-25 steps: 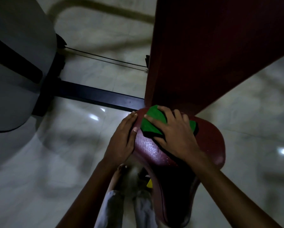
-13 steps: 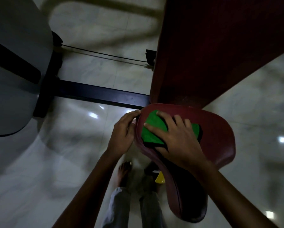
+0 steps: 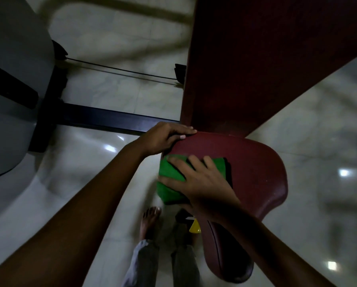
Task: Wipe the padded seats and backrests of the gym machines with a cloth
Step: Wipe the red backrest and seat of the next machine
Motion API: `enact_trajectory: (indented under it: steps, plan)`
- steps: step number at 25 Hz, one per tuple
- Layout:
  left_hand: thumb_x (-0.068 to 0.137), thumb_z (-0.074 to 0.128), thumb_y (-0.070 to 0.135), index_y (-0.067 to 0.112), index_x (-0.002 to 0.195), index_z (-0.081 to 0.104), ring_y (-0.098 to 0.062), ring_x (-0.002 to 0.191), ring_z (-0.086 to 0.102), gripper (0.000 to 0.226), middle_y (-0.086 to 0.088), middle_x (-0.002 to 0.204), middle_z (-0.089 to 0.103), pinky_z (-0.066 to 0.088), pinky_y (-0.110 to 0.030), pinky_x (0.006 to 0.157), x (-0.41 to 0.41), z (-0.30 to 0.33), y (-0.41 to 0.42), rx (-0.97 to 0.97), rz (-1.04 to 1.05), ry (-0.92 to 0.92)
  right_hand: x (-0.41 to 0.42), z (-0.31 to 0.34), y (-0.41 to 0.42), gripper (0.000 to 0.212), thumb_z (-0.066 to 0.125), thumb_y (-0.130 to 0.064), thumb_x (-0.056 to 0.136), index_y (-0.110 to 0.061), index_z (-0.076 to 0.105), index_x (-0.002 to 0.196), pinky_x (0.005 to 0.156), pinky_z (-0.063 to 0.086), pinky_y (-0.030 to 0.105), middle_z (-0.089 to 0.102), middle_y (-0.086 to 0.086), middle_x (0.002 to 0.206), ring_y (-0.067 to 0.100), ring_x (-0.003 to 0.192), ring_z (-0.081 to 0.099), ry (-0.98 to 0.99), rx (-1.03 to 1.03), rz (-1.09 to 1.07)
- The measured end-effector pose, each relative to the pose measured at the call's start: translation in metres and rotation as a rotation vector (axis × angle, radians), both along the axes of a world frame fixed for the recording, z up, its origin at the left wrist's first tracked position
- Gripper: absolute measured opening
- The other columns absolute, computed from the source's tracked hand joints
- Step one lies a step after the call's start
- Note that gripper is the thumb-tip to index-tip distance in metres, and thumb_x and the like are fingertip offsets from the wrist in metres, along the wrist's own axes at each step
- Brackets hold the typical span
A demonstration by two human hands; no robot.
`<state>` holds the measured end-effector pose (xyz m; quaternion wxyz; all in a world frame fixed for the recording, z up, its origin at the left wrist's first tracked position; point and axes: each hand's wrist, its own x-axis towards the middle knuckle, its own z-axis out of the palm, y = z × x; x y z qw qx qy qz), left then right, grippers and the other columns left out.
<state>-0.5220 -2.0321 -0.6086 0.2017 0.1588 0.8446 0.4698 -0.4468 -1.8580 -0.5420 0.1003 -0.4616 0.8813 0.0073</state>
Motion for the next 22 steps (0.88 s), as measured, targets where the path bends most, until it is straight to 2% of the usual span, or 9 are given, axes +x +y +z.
enact_trajectory:
  steps: [2,4,6,9,13,17,19,22]
  plan:
    - [0.096,0.053,0.008,0.016,0.130,0.057,-0.012,0.129,0.046,0.036,-0.002,0.135,0.056,0.032,-0.018,0.106,-0.004,0.000,0.001,-0.021,-0.055,-0.005,-0.006,-0.004,-0.011,0.053,0.035,-0.048,0.078,-0.037,0.056,0.126,0.077,0.029,0.039,0.052,0.009,0.133,0.028,0.100,0.049,-0.013,-0.020,-0.033]
    - [0.097,0.052,0.013,0.018,0.133,0.054,-0.013,0.131,0.045,0.037,-0.003,0.139,0.052,0.031,-0.018,0.106,-0.003,0.001,0.001,-0.061,-0.079,0.012,0.002,-0.002,0.000,0.055,0.045,-0.049,0.073,-0.039,0.055,0.125,0.078,0.028,0.038,0.051,0.007,0.135,0.026,0.101,0.044,0.006,-0.030,-0.018]
    - [0.098,0.050,0.018,0.019,0.137,0.050,-0.014,0.132,0.042,0.038,-0.003,0.143,0.048,0.028,-0.017,0.107,0.005,0.000,0.003,-0.100,-0.077,0.073,0.015,0.008,0.024,0.063,0.056,-0.052,0.065,-0.042,0.052,0.126,0.075,0.035,0.036,0.049,0.004,0.138,0.024,0.099,0.043,0.008,-0.023,0.013]
    - [0.099,0.044,0.022,0.018,0.139,0.046,-0.014,0.135,0.039,0.041,-0.004,0.146,0.044,0.023,-0.014,0.107,0.018,-0.006,0.012,-0.097,-0.013,0.123,0.005,0.011,0.045,0.062,0.047,-0.057,0.071,-0.045,0.044,0.132,0.071,0.039,0.035,0.043,0.004,0.142,0.024,0.096,0.048,-0.039,-0.016,-0.003]
    - [0.097,0.041,0.020,0.013,0.138,0.048,-0.018,0.136,0.037,0.042,-0.008,0.145,0.044,0.019,-0.008,0.107,0.026,-0.007,0.020,-0.075,0.065,0.139,-0.013,0.003,0.044,0.056,0.042,-0.055,0.078,-0.042,0.048,0.132,0.069,0.031,0.033,0.047,0.006,0.139,0.027,0.093,0.050,-0.070,-0.051,-0.188]
    - [0.097,0.033,0.028,0.010,0.141,0.042,-0.018,0.140,0.030,0.048,-0.007,0.148,0.040,0.016,-0.023,0.114,0.032,-0.002,0.029,-0.162,0.072,0.144,0.008,0.005,0.073,0.057,0.044,-0.058,0.077,-0.046,0.042,0.133,0.069,0.023,0.031,0.046,0.004,0.140,0.024,0.089,0.048,-0.022,-0.050,-0.217]
    - [0.097,0.031,0.029,0.007,0.143,0.039,-0.019,0.142,0.027,0.051,-0.008,0.149,0.038,0.008,-0.031,0.116,0.037,-0.001,0.039,-0.216,0.094,0.181,-0.003,0.003,0.079,0.058,0.042,-0.059,0.077,-0.046,0.041,0.133,0.069,0.028,0.032,0.047,0.004,0.138,0.024,0.091,0.048,-0.035,-0.058,-0.270]
    - [0.098,0.027,0.032,0.006,0.143,0.038,-0.020,0.143,0.025,0.053,-0.009,0.150,0.038,-0.001,-0.034,0.116,0.041,-0.001,0.049,-0.305,0.109,0.232,-0.029,-0.003,0.075,0.058,0.042,-0.057,0.076,-0.043,0.048,0.132,0.072,0.036,0.036,0.049,0.005,0.135,0.029,0.096,0.052,-0.025,-0.098,-0.454]
